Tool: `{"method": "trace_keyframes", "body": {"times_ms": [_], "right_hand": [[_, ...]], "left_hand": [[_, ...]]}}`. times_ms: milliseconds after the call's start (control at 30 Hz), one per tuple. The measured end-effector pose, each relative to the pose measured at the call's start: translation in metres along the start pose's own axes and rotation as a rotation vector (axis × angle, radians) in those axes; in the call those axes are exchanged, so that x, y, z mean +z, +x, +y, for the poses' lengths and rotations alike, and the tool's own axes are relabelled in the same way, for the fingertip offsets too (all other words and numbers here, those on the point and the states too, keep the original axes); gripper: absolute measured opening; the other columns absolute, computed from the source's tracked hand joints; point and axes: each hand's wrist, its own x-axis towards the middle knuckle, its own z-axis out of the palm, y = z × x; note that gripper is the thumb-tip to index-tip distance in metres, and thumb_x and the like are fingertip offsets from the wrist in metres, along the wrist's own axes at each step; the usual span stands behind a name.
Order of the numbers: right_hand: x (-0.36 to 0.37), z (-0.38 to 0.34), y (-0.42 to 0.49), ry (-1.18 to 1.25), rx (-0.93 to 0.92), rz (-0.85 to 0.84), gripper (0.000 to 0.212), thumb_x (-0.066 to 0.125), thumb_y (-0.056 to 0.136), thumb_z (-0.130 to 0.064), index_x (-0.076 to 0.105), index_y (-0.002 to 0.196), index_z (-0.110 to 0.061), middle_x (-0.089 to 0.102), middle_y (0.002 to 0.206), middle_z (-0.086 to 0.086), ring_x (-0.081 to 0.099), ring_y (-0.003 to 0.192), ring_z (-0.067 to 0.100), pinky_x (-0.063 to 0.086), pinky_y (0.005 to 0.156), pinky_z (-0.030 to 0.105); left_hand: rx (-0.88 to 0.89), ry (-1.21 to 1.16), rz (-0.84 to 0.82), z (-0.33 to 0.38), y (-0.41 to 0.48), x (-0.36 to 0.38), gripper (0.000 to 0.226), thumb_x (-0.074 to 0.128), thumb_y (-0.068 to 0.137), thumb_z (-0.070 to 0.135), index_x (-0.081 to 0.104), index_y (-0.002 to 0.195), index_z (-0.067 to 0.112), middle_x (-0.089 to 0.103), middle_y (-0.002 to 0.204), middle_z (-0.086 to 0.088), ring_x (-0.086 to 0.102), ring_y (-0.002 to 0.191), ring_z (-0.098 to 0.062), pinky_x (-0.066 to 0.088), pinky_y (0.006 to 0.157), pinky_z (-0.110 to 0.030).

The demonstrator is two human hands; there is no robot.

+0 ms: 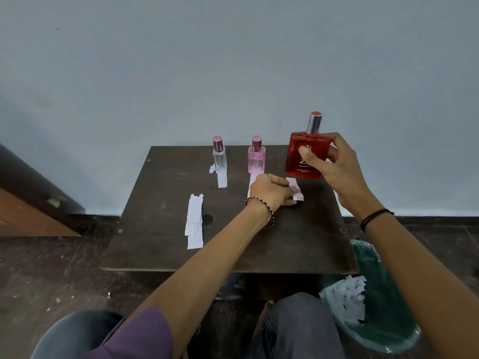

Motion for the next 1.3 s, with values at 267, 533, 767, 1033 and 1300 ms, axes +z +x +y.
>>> {"method": "trace_keyframes", "body": {"times_ms": [267, 533, 767, 1033, 1300], "right_hand": [[-0.002, 0.009, 0.012, -0.019, -0.051, -0.103, 0.044, 0.081, 0.080, -0.040, 0.059, 0.116, -0.027, 0.073, 0.112, -0.015, 0.069, 0.106, -0.002, 0.055, 0.077, 0.012], [-0.004, 0.008, 0.022, -0.056, -0.063, -0.152, 0.037, 0.081, 0.082, -0.039, 0.058, 0.112, -0.038, 0.073, 0.106, -0.026, 0.067, 0.104, -0.006, 0.052, 0.079, 0.007], [-0.001, 0.015, 0.022, -0.074, -0.067, -0.193, 0.043, 0.082, 0.081, -0.037, 0.058, 0.116, -0.032, 0.073, 0.111, -0.018, 0.068, 0.108, -0.002, 0.055, 0.083, 0.011], [-0.001, 0.019, 0.021, -0.051, -0.019, -0.180, 0.054, 0.084, 0.080, -0.034, 0.060, 0.127, -0.022, 0.071, 0.121, -0.009, 0.068, 0.111, 0.000, 0.057, 0.088, 0.017], [-0.009, 0.021, -0.001, -0.096, 0.067, -0.102, 0.066, 0.089, 0.076, -0.022, 0.055, 0.132, -0.014, 0.068, 0.131, 0.002, 0.066, 0.120, 0.016, 0.051, 0.105, 0.034]], "left_hand": [[0.090, 0.085, 0.065, -0.003, 0.013, 0.006, 0.013, 0.068, 0.091, 0.000, 0.077, 0.084, 0.007, 0.072, 0.092, -0.009, 0.068, 0.047, -0.004, 0.064, 0.081, -0.042], [0.086, 0.101, 0.041, 0.007, 0.015, 0.008, 0.023, 0.060, 0.092, -0.009, 0.074, 0.108, -0.003, 0.066, 0.127, -0.020, 0.067, 0.083, -0.021, 0.063, 0.084, -0.038], [0.094, 0.061, 0.071, 0.003, 0.020, 0.006, 0.019, 0.067, 0.090, -0.006, 0.075, 0.106, 0.000, 0.071, 0.114, -0.018, 0.068, 0.070, -0.013, 0.064, 0.077, -0.032], [0.076, 0.020, 0.092, 0.001, 0.016, 0.004, 0.015, 0.068, 0.090, -0.001, 0.071, 0.084, 0.012, 0.072, 0.082, -0.008, 0.071, 0.060, -0.014, 0.064, 0.064, -0.027], [0.040, 0.042, 0.122, 0.001, -0.007, -0.001, 0.022, 0.059, 0.093, -0.005, 0.070, 0.084, 0.011, 0.072, 0.074, -0.011, 0.072, 0.063, -0.018, 0.063, 0.060, -0.024]]}}
